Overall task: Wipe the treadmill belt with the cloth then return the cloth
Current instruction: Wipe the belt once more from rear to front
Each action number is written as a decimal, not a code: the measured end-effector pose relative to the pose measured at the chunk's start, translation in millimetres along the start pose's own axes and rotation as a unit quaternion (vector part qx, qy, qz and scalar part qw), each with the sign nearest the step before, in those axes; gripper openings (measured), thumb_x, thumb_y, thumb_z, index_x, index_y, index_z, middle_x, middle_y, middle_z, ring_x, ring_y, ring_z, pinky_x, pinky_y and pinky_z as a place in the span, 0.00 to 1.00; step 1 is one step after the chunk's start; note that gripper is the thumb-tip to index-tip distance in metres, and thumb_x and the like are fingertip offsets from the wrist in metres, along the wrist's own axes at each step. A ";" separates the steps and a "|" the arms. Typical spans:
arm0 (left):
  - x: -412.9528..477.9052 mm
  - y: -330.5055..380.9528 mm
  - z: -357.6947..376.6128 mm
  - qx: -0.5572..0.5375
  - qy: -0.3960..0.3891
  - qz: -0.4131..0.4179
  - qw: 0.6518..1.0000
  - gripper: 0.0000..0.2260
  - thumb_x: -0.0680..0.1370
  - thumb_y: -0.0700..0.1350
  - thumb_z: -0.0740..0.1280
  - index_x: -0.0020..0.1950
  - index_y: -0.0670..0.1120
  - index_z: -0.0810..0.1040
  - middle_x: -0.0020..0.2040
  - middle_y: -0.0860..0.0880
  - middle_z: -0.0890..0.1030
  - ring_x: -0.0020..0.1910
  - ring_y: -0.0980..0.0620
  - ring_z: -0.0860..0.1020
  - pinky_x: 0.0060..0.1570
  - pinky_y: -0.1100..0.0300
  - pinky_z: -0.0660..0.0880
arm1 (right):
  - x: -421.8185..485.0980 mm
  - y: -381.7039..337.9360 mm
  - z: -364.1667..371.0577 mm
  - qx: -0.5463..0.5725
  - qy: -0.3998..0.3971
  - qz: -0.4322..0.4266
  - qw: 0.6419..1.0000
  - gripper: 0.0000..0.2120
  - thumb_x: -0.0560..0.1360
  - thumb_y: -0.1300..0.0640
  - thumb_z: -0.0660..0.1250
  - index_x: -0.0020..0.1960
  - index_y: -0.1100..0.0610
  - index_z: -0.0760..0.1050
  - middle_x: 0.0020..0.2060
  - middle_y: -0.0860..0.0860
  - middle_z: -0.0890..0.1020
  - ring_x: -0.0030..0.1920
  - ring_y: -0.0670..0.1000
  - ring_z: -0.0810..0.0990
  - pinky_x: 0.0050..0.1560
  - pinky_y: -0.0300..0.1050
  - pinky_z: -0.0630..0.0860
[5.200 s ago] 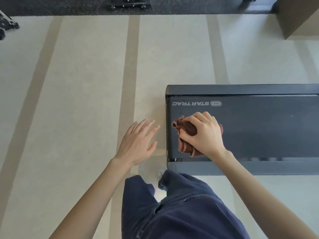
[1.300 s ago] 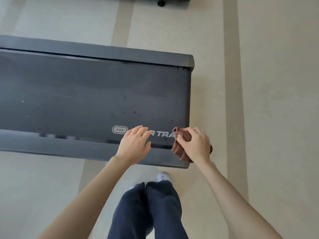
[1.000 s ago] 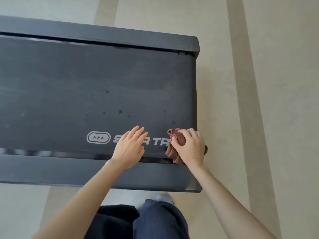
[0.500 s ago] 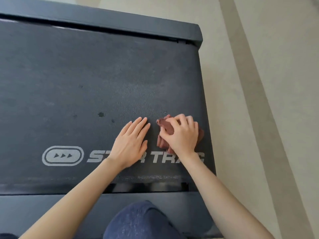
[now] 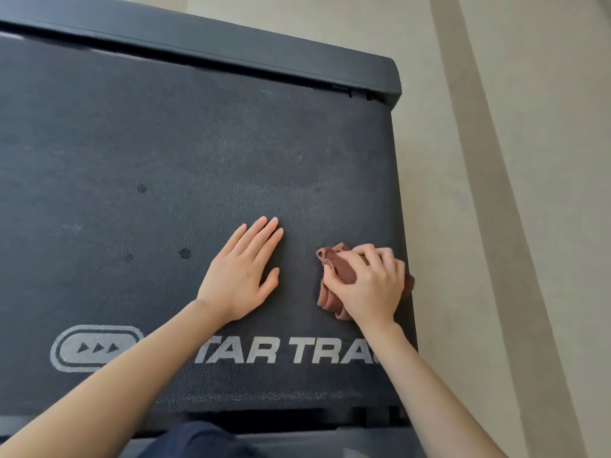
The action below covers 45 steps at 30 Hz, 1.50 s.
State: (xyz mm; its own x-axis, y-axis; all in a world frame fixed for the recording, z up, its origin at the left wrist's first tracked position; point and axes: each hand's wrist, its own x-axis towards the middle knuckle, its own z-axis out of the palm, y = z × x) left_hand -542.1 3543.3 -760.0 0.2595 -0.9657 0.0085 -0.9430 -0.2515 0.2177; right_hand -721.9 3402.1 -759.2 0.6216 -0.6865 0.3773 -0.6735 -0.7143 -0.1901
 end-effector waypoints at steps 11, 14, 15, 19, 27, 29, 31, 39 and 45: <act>1.6 -1.2 1.4 0.001 0.018 0.006 1.000 0.27 0.77 0.53 0.54 0.74 0.42 0.65 0.75 0.46 0.62 0.75 0.47 0.58 0.72 0.48 0.56 | 199.2 6.5 70.0 -0.044 -0.065 0.033 0.996 0.19 0.73 0.39 0.62 0.54 0.51 0.79 0.51 0.51 0.79 0.53 0.58 0.73 0.47 0.50 0.67; 0.4 -0.7 0.9 0.008 0.014 0.003 1.000 0.27 0.77 0.53 0.54 0.74 0.42 0.65 0.75 0.46 0.63 0.75 0.47 0.58 0.72 0.49 0.54 | 174.8 10.2 58.6 -0.007 -0.051 0.010 0.999 0.19 0.73 0.40 0.63 0.52 0.53 0.80 0.49 0.52 0.80 0.51 0.58 0.74 0.45 0.50 0.67; 0.5 -1.0 0.2 0.013 0.012 0.002 1.000 0.27 0.78 0.53 0.53 0.73 0.41 0.65 0.75 0.45 0.64 0.75 0.47 0.59 0.72 0.49 0.54 | 156.7 12.2 51.3 0.007 -0.040 -0.001 0.999 0.19 0.72 0.40 0.64 0.50 0.54 0.80 0.47 0.52 0.81 0.49 0.58 0.75 0.43 0.49 0.67; 0.2 1.8 -0.9 0.022 0.011 0.002 1.000 0.27 0.78 0.52 0.53 0.73 0.41 0.65 0.74 0.44 0.64 0.74 0.47 0.59 0.73 0.50 0.53 | 58.5 18.1 6.6 0.035 -0.020 -0.038 0.998 0.16 0.71 0.40 0.64 0.42 0.53 0.80 0.40 0.49 0.79 0.42 0.54 0.74 0.39 0.44 0.61; 0.5 2.6 2.5 0.030 0.028 0.012 0.999 0.26 0.77 0.51 0.54 0.73 0.40 0.66 0.74 0.43 0.64 0.74 0.45 0.60 0.72 0.47 0.55 | -3.0 8.3 -13.5 0.063 -0.027 -0.137 0.988 0.13 0.69 0.43 0.67 0.39 0.53 0.79 0.38 0.49 0.79 0.41 0.53 0.75 0.40 0.47 0.69; 0.7 3.3 2.6 0.027 0.030 0.013 0.999 0.26 0.77 0.51 0.54 0.72 0.40 0.67 0.74 0.43 0.65 0.74 0.44 0.61 0.72 0.47 0.55 | 28.5 -1.4 2.5 0.059 -0.017 -0.135 0.989 0.12 0.69 0.44 0.67 0.39 0.53 0.78 0.37 0.49 0.78 0.40 0.53 0.74 0.39 0.47 0.67; 1.2 3.8 3.4 0.027 0.030 0.015 0.999 0.26 0.77 0.51 0.54 0.72 0.39 0.67 0.73 0.42 0.66 0.73 0.44 0.62 0.71 0.47 0.55 | 66.0 -12.3 21.9 0.053 -0.024 -0.110 0.992 0.13 0.68 0.44 0.66 0.39 0.53 0.78 0.37 0.50 0.78 0.40 0.54 0.74 0.38 0.48 0.67; -21.5 14.5 -3.7 0.063 0.035 -0.027 0.997 0.23 0.79 0.50 0.52 0.70 0.41 0.71 0.71 0.45 0.70 0.73 0.47 0.64 0.72 0.44 0.54 | 161.4 -59.2 50.2 -0.027 -0.172 -0.018 0.985 0.21 0.75 0.39 0.60 0.60 0.52 0.73 0.57 0.53 0.76 0.58 0.58 0.71 0.55 0.53 0.66; -104.6 -2.0 -8.9 0.042 0.089 -0.170 0.981 0.24 0.79 0.50 0.53 0.71 0.41 0.69 0.73 0.46 0.66 0.74 0.49 0.60 0.73 0.43 0.53 | 92.0 -81.9 37.4 0.004 -0.095 -0.062 0.994 0.19 0.73 0.40 0.61 0.52 0.53 0.78 0.47 0.53 0.78 0.49 0.57 0.73 0.46 0.51 0.65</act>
State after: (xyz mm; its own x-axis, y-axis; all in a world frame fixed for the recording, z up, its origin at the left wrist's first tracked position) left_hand -565.5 3645.3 -752.6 0.5868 -0.8006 0.1215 -0.8078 -0.5682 0.1569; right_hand -594.7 3392.4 -742.8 0.7646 -0.6058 0.2199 -0.5845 -0.7956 -0.1594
